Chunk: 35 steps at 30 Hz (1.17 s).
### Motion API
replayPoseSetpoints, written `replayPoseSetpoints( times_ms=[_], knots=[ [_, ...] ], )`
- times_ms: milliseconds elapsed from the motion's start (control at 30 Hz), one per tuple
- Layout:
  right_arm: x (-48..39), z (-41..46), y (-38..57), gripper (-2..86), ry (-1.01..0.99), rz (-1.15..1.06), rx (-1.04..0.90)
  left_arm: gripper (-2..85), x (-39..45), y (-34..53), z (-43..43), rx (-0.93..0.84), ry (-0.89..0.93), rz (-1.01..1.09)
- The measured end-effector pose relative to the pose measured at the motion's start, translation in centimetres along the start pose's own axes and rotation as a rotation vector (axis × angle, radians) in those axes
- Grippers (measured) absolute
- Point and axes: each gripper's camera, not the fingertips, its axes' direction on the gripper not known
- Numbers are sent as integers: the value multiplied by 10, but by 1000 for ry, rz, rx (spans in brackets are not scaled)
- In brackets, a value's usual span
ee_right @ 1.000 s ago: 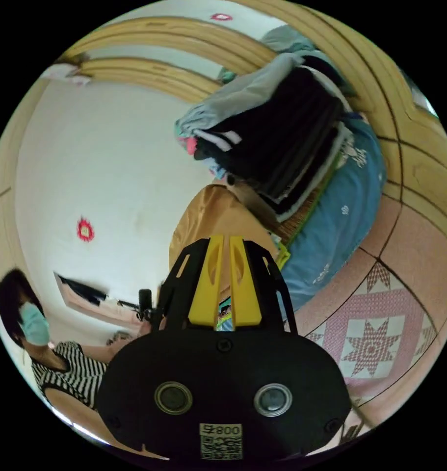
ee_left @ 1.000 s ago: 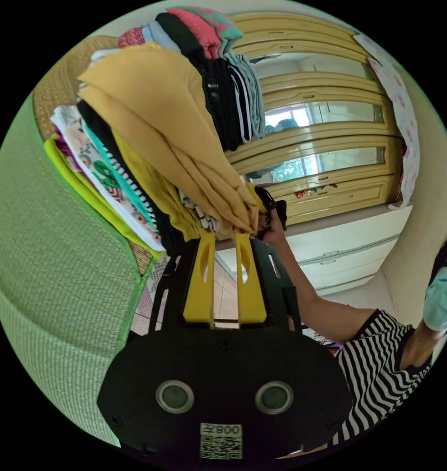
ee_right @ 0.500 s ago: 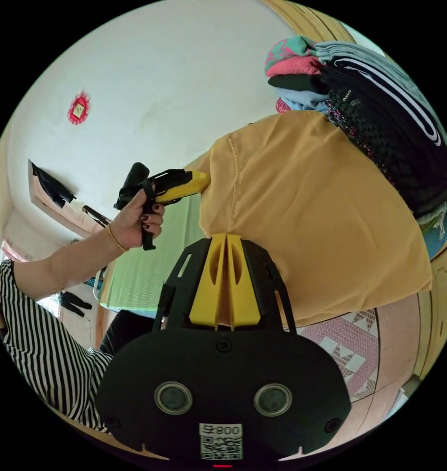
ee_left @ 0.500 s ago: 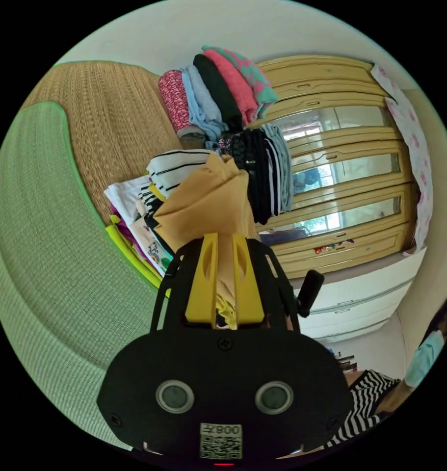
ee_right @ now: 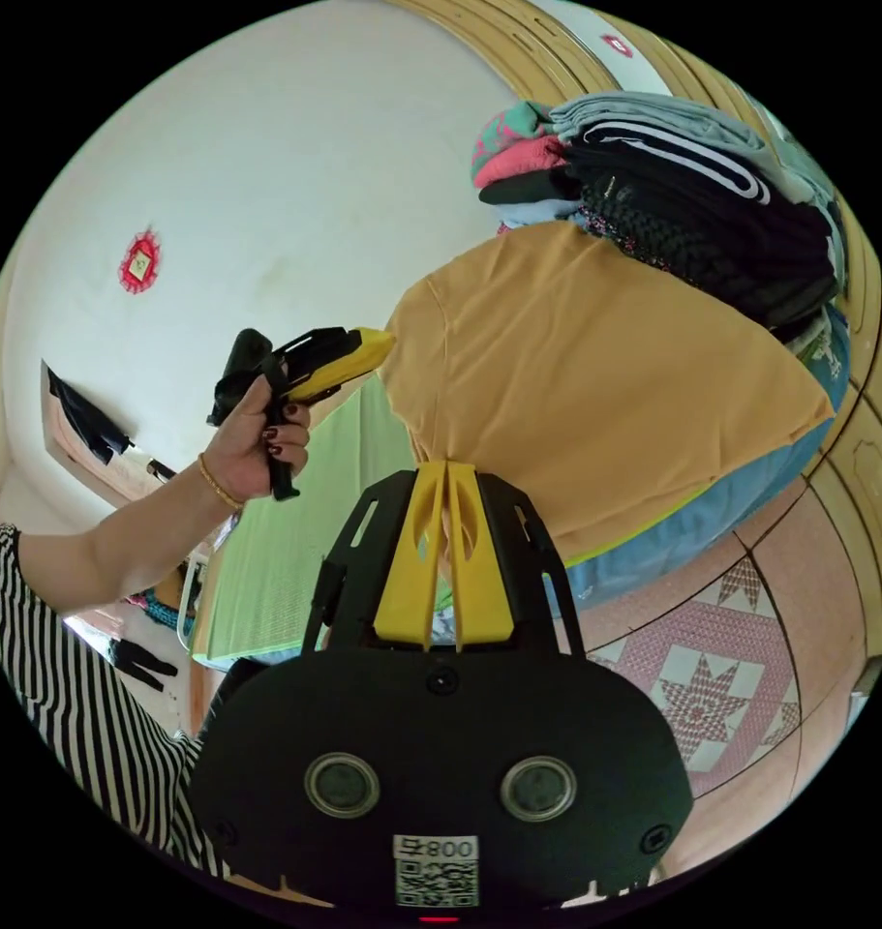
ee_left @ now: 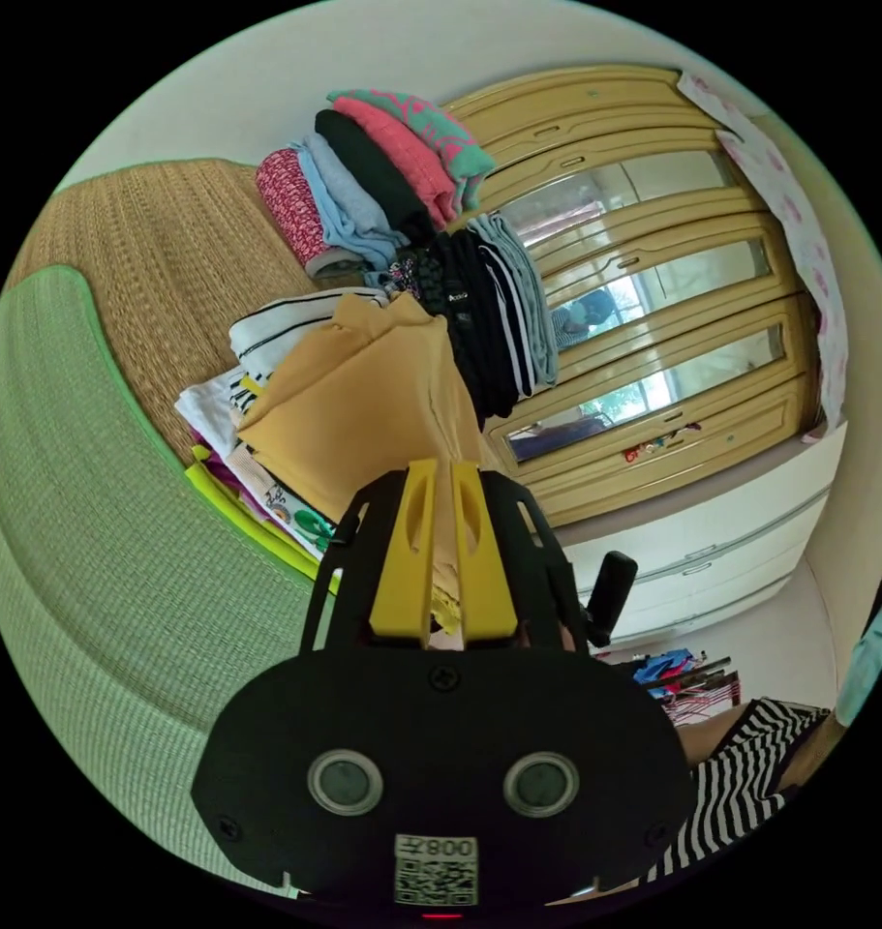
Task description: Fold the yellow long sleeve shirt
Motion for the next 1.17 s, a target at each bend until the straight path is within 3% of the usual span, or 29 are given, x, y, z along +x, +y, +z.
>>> replayPoseSetpoints(
  times_ms=[200, 433, 600, 900, 1000, 1167],
  knots=[
    [-62, -79, -56, 1, 66, -47, 46, 23, -25, 90, -33, 7, -11, 45],
    [-170, -207, -87, 1, 73, -129, 150, 6, -88, 287, -78, -70, -81, -172],
    [-278, -308, -113, 0, 101, -266, 243, 2, -88, 406, -103, 27, -128, -227],
    [-527, -540, -144, 1, 309, -619, 565, 3, 19, 529, -142, 449, -656, 298],
    [-595, -605, -138, 1, 343, -701, 657, 7, 33, 567, -144, 553, -612, 425],
    [-698, -704, -130, 1, 398, -794, 707, 20, 42, 630, -134, 642, -282, 680]
  ],
)
